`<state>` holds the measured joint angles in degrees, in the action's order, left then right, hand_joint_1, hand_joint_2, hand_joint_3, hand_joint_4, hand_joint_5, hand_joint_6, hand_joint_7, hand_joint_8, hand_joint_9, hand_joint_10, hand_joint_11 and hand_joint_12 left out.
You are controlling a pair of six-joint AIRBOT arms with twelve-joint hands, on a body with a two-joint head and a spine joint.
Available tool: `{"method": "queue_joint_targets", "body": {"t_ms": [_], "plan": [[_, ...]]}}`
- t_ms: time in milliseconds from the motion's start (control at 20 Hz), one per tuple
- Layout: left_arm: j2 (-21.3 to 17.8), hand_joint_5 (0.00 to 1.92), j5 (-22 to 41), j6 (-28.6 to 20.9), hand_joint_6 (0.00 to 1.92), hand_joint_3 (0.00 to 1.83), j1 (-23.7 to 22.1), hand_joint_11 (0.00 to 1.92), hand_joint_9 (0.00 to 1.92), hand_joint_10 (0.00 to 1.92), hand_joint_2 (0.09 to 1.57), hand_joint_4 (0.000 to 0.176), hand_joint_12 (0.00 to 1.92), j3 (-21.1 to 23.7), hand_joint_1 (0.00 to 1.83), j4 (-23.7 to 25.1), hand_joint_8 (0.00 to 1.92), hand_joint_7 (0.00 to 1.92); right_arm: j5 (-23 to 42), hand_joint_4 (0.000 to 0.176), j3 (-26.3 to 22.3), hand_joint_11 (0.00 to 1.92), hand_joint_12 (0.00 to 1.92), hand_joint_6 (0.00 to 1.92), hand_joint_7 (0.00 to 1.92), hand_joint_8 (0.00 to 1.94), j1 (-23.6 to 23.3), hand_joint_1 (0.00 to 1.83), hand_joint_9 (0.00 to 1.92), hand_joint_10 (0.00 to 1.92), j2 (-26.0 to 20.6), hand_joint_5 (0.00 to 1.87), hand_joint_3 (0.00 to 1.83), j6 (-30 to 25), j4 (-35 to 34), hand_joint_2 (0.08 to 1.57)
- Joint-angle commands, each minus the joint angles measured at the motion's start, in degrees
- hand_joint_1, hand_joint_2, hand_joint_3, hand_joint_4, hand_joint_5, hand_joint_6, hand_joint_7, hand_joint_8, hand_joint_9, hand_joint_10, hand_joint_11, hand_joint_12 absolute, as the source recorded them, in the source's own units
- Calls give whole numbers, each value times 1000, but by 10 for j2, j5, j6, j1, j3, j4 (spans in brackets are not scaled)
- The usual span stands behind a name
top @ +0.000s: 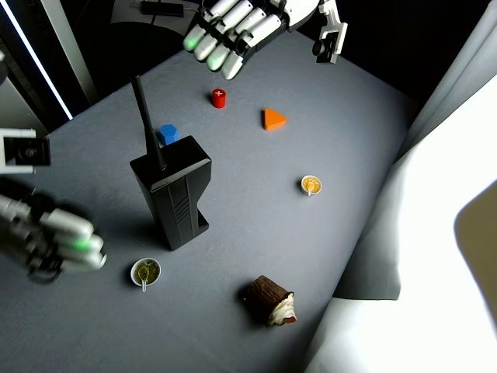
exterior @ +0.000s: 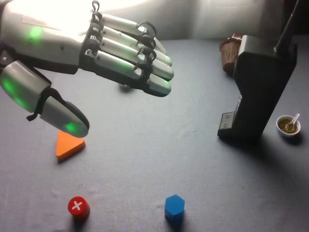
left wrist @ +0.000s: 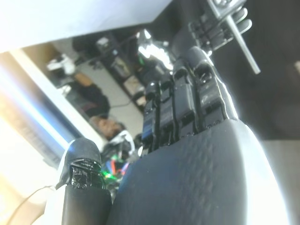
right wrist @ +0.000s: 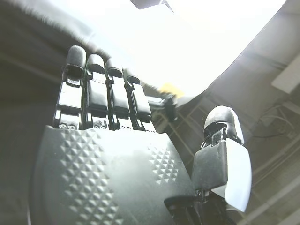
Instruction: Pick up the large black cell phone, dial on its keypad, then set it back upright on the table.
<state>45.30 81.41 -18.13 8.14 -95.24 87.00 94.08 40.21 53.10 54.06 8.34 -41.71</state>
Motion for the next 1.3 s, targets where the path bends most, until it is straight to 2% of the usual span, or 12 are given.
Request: {"method": "queue_joint_targets", "body": {"t_ms": [0, 200, 250, 300, 500, 650, 800, 1000, 1150, 1200, 1250], "plan": [[-5, 189, 15, -3, 1, 0, -11, 0, 173, 2, 1253, 0, 548, -2, 10, -59, 4, 176, 70, 0, 6, 0, 578, 0, 177, 0, -5, 23, 177, 0, -3, 124, 1, -7, 31, 973], [-5, 167, 15, -11, 0, 1, -12, 0, 161, 1, 1253, 0, 503, -2, 0, -59, 0, 147, 70, 0, 30, 0, 633, 1, 178, 1, -10, 40, 185, 2, 21, 124, 0, -7, 31, 974], [-4, 183, 20, -15, 4, 0, -12, 0, 175, 4, 1250, 0, 544, -2, 26, -59, 4, 163, 70, 0, 36, 0, 636, 4, 188, 5, -10, 83, 193, 5, 26, 132, 0, -7, 31, 969], [-3, 200, 23, -19, 6, 0, -9, 0, 192, 7, 1247, 0, 608, -2, 32, -62, 6, 180, 70, 0, 44, 0, 573, 3, 163, 4, -10, 93, 168, 4, 33, 109, 1, -7, 31, 977], [1, 191, 28, -23, 1, 2, 5, 0, 183, 2, 1251, 0, 579, -2, 11, -72, 2, 188, 70, 0, 70, 0, 547, 6, 160, 7, -14, 115, 171, 5, 58, 106, 0, -7, 31, 962], [3, 214, 30, -19, 5, 0, 6, 0, 199, 4, 1250, 0, 612, -2, 0, -81, 7, 221, 70, 0, 75, 0, 578, 5, 187, 5, -24, 144, 189, 5, 67, 133, 0, -7, 31, 954], [6, 179, 27, -18, 0, 1, 5, 0, 170, 0, 1256, 0, 550, -3, 0, -84, 0, 177, 70, 0, 78, 0, 573, 2, 164, 3, -30, 166, 174, 3, 76, 113, 0, -7, 32, 953], [8, 178, 19, -21, 1, 1, 5, 0, 180, 1, 1258, 0, 583, -4, 1, -68, 1, 165, 70, 0, 90, 0, 383, 1, 95, 1, -37, 227, 106, 0, 90, 40, 7, -7, 32, 1002], [8, 181, 6, -20, 4, 0, 5, 0, 177, 3, 1251, 0, 560, -8, 19, -61, 5, 169, 68, 0, 96, 0, 391, 1, 97, 0, -48, 457, 102, 0, 100, 55, 11, -7, 33, 1038], [8, 181, 3, -19, 4, 0, 5, 0, 177, 3, 1251, 0, 560, -9, 19, -60, 5, 169, 67, 0, 97, 0, 391, 1, 97, 0, -50, 457, 102, 0, 103, 55, 11, -7, 33, 1038], [8, 180, -1, -18, 3, 0, 5, 0, 174, 2, 1251, 0, 562, -11, 3, -60, 3, 167, 66, 0, 99, 0, 390, 0, 97, 1, -53, 531, 101, 0, 106, 52, 8, -7, 33, 1038]]}}
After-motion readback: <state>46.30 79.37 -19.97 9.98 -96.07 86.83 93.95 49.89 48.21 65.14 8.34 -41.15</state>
